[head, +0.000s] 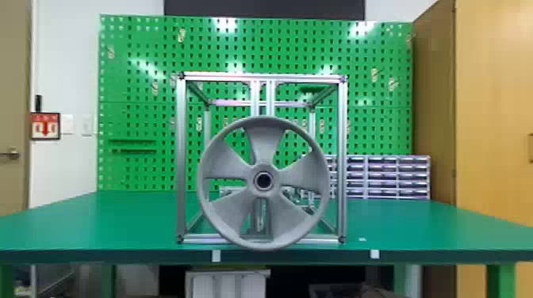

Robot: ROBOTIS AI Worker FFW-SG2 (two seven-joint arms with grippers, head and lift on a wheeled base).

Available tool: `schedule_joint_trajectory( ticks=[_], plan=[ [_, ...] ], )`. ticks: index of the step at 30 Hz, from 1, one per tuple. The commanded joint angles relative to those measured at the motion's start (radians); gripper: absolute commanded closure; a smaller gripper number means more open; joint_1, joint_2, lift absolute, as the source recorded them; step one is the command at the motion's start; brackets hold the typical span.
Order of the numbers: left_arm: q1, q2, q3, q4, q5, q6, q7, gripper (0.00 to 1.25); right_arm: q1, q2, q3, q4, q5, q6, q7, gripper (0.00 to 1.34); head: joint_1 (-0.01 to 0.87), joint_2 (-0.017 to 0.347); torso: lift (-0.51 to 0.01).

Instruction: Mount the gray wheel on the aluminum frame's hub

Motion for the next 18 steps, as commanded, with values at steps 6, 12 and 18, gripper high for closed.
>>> schedule_joint_trajectory(
  ticks=[6,12,18],
  plan=[
    [0.018,-0.010,-0.003,0.045,-0.003,-0.017,-0.008,0.18,0.025,0.025,-0.029,0.039,0.000,-0.030,0.002,0.06,-0.005,0.006,-0.499],
    [0.018,-0.010,-0.018,0.060,0.009,-0.017,-0.014,0.18,0.044,0.032,-0.048,0.043,-0.001,-0.035,0.002,0.07,-0.005,0.006,-0.499],
    [0.018,-0.010,-0.021,0.060,0.011,-0.017,-0.019,0.18,0.037,0.032,-0.046,0.051,-0.001,-0.035,0.002,0.07,-0.005,0.006,-0.499]
  ],
)
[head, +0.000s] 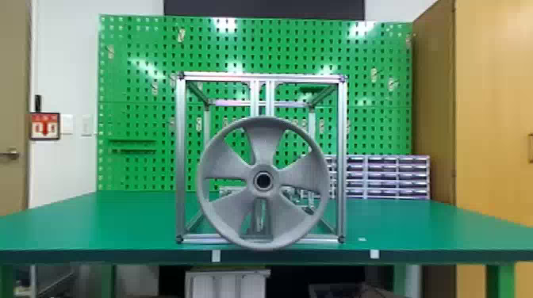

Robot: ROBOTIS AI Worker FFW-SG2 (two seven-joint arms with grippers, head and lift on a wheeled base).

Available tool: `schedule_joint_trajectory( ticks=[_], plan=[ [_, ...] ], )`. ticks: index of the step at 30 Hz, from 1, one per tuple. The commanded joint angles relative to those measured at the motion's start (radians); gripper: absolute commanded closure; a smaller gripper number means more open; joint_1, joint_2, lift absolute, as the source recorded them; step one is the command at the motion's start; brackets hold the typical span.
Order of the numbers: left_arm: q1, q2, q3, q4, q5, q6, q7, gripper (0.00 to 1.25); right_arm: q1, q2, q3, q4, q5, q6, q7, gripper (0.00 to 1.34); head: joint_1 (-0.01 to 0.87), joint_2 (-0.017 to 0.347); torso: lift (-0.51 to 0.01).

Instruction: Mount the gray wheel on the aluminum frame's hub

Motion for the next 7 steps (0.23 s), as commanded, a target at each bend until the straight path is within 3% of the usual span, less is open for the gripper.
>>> schedule_joint_trajectory(
  ticks=[1,7],
  plan=[
    [0.000,0.000,0.001,0.000,0.002,0.000,-0.003,0.18,-0.004,0.000,0.001,0.006,0.000,0.000,0.000,0.07,-0.005,0.006,-0.499],
    [0.000,0.000,0.013,0.000,0.008,-0.003,-0.009,0.18,-0.004,0.000,0.006,0.006,0.000,0.000,0.000,0.07,-0.005,0.006,-0.499]
  ],
)
